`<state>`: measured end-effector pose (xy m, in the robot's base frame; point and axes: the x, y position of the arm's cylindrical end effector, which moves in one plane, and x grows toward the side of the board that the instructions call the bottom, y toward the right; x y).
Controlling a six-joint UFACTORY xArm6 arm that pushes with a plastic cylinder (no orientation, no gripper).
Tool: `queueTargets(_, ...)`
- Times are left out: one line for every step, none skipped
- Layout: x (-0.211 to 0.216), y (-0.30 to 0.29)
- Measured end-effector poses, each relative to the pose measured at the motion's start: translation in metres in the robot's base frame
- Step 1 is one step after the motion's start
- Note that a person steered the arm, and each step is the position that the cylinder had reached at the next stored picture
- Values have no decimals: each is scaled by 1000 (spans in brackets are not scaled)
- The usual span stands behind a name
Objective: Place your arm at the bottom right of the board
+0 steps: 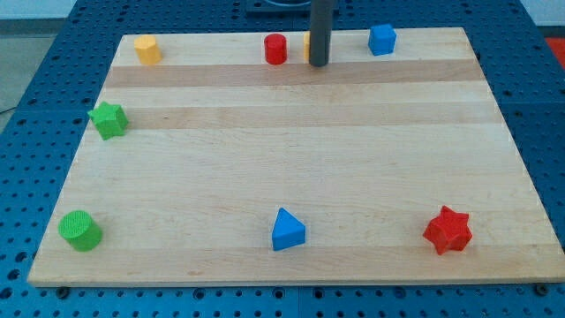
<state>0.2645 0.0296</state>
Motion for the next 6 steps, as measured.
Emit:
queueTargets(8, 8)
queueTargets(39, 82)
queueTargets(83, 191)
queueTargets(147, 291)
queueTargets(188, 316)
queueTargets(268, 312)
